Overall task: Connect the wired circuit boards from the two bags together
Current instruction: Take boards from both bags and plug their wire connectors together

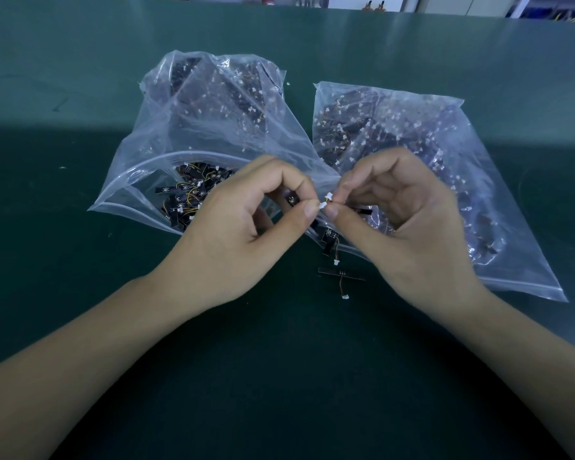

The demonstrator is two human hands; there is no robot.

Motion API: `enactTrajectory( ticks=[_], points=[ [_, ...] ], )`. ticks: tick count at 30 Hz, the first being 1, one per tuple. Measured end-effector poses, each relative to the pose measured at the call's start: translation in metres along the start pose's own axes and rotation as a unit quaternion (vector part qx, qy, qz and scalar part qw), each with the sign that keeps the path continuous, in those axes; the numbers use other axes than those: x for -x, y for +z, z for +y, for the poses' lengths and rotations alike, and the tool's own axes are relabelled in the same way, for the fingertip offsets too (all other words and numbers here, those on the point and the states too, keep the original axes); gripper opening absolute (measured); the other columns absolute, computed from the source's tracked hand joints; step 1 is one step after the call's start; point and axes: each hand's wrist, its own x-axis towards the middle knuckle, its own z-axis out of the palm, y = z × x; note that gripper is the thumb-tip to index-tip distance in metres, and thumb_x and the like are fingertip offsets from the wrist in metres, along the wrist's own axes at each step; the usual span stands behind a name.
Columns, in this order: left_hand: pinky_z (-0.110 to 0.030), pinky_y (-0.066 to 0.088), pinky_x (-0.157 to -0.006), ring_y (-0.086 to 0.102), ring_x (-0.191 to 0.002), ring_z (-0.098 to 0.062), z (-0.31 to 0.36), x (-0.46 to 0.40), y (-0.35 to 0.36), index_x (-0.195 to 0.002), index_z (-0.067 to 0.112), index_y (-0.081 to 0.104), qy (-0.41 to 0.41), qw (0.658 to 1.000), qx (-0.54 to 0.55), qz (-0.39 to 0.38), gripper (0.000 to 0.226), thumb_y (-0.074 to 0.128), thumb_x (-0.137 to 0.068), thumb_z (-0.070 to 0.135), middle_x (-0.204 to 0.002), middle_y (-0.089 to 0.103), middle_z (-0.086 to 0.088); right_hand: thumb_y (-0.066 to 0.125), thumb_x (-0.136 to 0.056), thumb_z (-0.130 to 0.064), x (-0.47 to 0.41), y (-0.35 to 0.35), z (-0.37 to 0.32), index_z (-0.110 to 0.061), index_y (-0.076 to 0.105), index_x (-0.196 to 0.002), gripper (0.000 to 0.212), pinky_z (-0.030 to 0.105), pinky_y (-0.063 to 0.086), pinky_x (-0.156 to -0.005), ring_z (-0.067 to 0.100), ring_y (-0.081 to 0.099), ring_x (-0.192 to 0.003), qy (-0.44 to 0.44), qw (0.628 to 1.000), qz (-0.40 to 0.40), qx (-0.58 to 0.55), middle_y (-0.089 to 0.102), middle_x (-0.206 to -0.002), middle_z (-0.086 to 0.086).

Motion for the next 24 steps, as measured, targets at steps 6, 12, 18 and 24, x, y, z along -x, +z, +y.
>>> enactTrajectory(
  ticks=[6, 12, 18, 24],
  points=[
    [-0.026, 0.049, -0.065, 0.067, -0.084, -0.023, -0.0005, 0.0004, 0.0008, -0.105, 0.014, 0.076, 0.022, 0.999, -0.01, 0.028, 0.006, 0.075, -0.1, 0.017, -0.097, 0.071, 0.004, 0.076, -0.091, 0.006, 0.0, 0.0029, 0.0003, -0.016, 0.058, -0.099, 0.03, 0.03, 0.056, -0.087, 0.021, 0.071, -0.087, 0.046, 0.997, -0.004, -0.063, 0.072, -0.092, 0.0],
    [-0.04, 0.05, -0.063, 0.068, -0.078, -0.022, -0.0022, 0.0004, 0.0008, -0.095, 0.012, 0.079, 0.074, 0.994, -0.059, 0.057, 0.005, 0.077, -0.099, 0.013, -0.09, 0.07, -0.002, 0.081, -0.088, 0.007, 0.0006, 0.0038, 0.0008, -0.019, 0.058, -0.097, 0.036, 0.034, 0.052, -0.084, 0.025, 0.069, -0.085, 0.029, 0.999, 0.008, -0.02, 0.072, -0.09, 0.007],
    [-0.036, 0.048, -0.06, 0.065, -0.077, -0.021, 0.0001, 0.0007, 0.0022, -0.09, 0.019, 0.073, 0.065, 0.995, -0.047, 0.065, 0.012, 0.076, -0.098, 0.01, -0.088, 0.067, 0.002, 0.08, -0.09, 0.004, 0.0011, 0.0051, 0.0, -0.021, 0.059, -0.094, 0.033, 0.041, 0.054, -0.078, 0.024, 0.067, -0.084, 0.02, 0.999, 0.003, -0.035, 0.072, -0.09, -0.002],
    [-0.035, 0.048, -0.059, 0.065, -0.077, -0.018, 0.001, -0.0005, 0.0007, -0.088, 0.009, 0.075, 0.04, 0.996, -0.052, 0.059, 0.007, 0.074, -0.095, 0.011, -0.088, 0.067, 0.006, 0.079, -0.092, -0.002, 0.0006, 0.006, 0.0008, -0.025, 0.059, -0.089, 0.031, 0.058, 0.054, -0.08, 0.026, 0.065, -0.085, 0.049, 0.997, -0.014, -0.059, 0.07, -0.09, -0.003]
  ],
)
